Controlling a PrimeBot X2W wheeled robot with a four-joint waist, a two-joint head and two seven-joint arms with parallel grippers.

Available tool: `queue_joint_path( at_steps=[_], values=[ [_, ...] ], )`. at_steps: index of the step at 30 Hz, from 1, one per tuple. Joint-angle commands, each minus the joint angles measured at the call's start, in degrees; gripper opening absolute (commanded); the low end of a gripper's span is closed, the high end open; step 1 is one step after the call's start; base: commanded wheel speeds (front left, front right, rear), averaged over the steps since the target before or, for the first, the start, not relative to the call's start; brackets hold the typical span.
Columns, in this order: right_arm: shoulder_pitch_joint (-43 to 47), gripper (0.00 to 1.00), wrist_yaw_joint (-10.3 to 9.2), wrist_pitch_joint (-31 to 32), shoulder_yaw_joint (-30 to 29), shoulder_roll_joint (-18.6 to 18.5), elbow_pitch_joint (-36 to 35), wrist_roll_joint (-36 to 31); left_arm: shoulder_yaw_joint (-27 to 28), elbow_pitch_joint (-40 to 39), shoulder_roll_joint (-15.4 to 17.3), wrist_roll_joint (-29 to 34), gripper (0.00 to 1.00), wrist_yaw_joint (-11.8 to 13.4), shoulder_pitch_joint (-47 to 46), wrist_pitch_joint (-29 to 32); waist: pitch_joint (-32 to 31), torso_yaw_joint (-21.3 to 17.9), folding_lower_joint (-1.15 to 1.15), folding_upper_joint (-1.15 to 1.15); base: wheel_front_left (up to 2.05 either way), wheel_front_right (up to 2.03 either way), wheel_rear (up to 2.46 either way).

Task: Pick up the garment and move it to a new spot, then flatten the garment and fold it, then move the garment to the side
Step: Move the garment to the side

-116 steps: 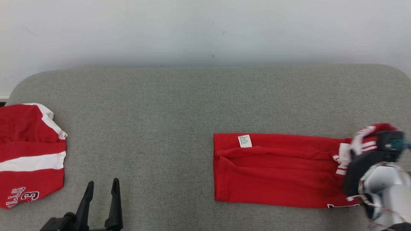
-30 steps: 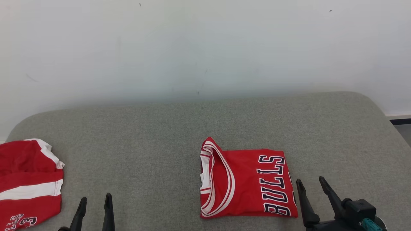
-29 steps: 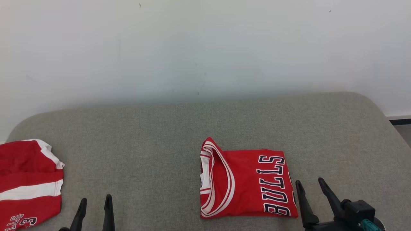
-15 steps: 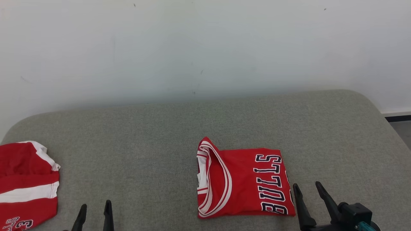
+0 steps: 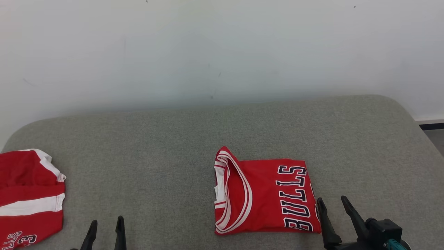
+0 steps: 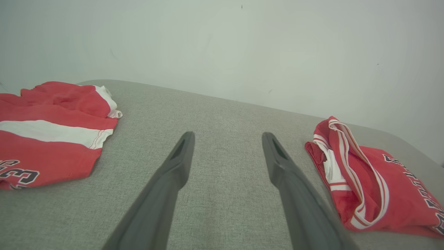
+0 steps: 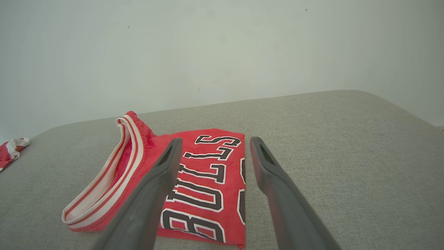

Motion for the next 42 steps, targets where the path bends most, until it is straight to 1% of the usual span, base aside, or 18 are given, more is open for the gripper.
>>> queue_joint_path(
  at_steps=[1, 3, 5, 7, 9, 11, 12, 15, 20, 22, 26, 31, 32, 33, 34, 37, 42],
  values=[
    [-0.6, 1.0, -0.15, 0.4, 0.0, -0.1, 0.2, 0.3, 0.1, -0.2, 0.0, -0.3, 1.0, 0.1, -0.3, 0.0, 0.2, 0.3, 0.0, 0.0, 0.0, 0.0, 0.0],
    [-1.8, 1.0, -0.15, 1.7, 0.0, -0.4, 0.4, 0.7, -0.1, -0.3, 0.0, -0.2, 1.0, 0.1, -0.5, 0.0, 0.6, 0.6, 0.0, 0.0, 0.0, 0.0, 0.0],
    [-3.3, 1.0, -0.15, 4.3, -0.9, -0.5, 1.2, 1.2, -0.3, -0.4, 0.0, -0.1, 1.0, 0.0, -0.7, 0.0, 1.0, 1.2, 0.0, 0.0, 0.0, 0.0, 0.0],
    [-5.1, 1.0, -0.15, 9.0, -2.2, -0.7, 3.0, 1.5, -0.7, -0.4, 0.0, 0.0, 1.0, -0.1, -0.8, 0.0, 1.6, 2.0, 0.0, 0.0, 0.0, 0.0, 0.0],
    [-7.7, 1.0, -0.15, 14.6, -1.5, -1.9, 5.0, 0.5, -1.2, -0.3, 0.0, 0.0, 1.0, -0.1, -1.0, 0.0, 2.2, 2.9, 0.0, 0.0, 0.0, 0.0, 0.0],
    [-10.2, 1.0, -0.15, 18.7, -2.5, -2.5, 7.0, 0.7, -1.8, -0.4, 0.0, 0.1, 1.0, -0.2, -1.6, 0.0, 3.0, 4.0, 0.0, 0.0, 0.0, 0.0, 0.0],
    [-10.2, 1.0, -0.15, 18.7, -2.5, -2.5, 7.0, 0.7, -1.8, -0.4, 0.0, 0.1, 1.0, -0.2, -1.6, 0.0, 3.0, 4.0, 0.0, 0.0, 0.0, 0.0, 0.0],
    [-13.0, 1.0, -0.15, 23.0, -4.6, -3.4, 10.9, 0.1, -2.9, -0.3, 0.0, -0.3, 1.0, -0.2, -2.3, 0.0, 3.9, 6.1, 0.0, 0.0, 0.0, 0.0, 0.0],
    [-15.6, 1.0, -0.15, 25.7, -8.0, -3.2, 17.5, -0.7, -3.6, 0.1, 0.0, -0.8, 1.0, -0.1, -2.7, 0.0, 4.7, 9.3, 0.0, 0.0, 0.0, 0.0, 0.0],
    [-16.5, 1.0, -0.15, 25.8, -8.6, -3.2, 19.5, -1.3, -3.5, 0.0, 0.0, -0.5, 1.0, -0.1, -2.9, 0.0, 5.3, 10.3, 0.0, 0.0, 0.0, 0.0, 0.0],
    [-17.8, 1.0, -0.15, 25.4, -9.8, -3.5, 22.9, -2.8, -3.0, -0.4, 0.0, -0.3, 1.0, -0.2, -3.5, 0.0, 7.0, 11.4, 0.0, 0.0, 0.0, 0.0, 0.0],
    [-19.4, 1.0, -0.15, 27.5, -10.7, -3.2, 27.4, -4.7, -3.2, -0.9, 0.0, -0.7, 1.0, -0.3, -4.3, 0.0, 9.1, 12.1, 0.0, 0.0, 0.0, 0.0, 0.0],
    [-19.4, 0.81, -0.15, 28.1, -10.5, -2.9, 28.3, -4.7, -3.3, -0.9, 0.0, -0.8, 1.0, -0.3, -4.5, 0.0, 9.4, 12.1, 0.0, 0.0, 0.0, 0.0, 0.0],
    [-19.5, 0.34, -0.15, 28.7, -10.2, -2.6, 28.9, -4.7, -3.3, -0.8, 0.0, -0.9, 1.0, -0.4, -4.7, 0.0, 9.6, 12.1, 0.0, 0.0, 0.0, 0.0, 0.0],
    [-19.6, 0.01, -0.15, 28.7, -9.5, -2.5, 29.2, -4.6, -3.5, -0.7, 0.0, -1.0, 1.0, -0.4, -4.7, 0.0, 9.8, 12.0, 0.0, 0.0, 0.0, 0.0, 0.0],
    [-19.9, 0.0, -0.15, 28.3, -7.7, -3.4, 29.5, -4.7, -3.7, -0.7, 0.0, -1.1, 1.0, -0.4, -5.0, 0.0, 10.2, 11.5, 0.0, 0.0, 0.0, 0.0, 0.0],
    [-22.4, 0.0, -0.2, 26.6, -3.7, -6.5, 27.4, -5.2, -3.4, -1.4, 0.0, -1.4, 1.0, -0.4, -5.6, 0.0, 10.8, 9.8, 0.0, 0.0, 0.0, 0.0, 0.0]
  ],
)
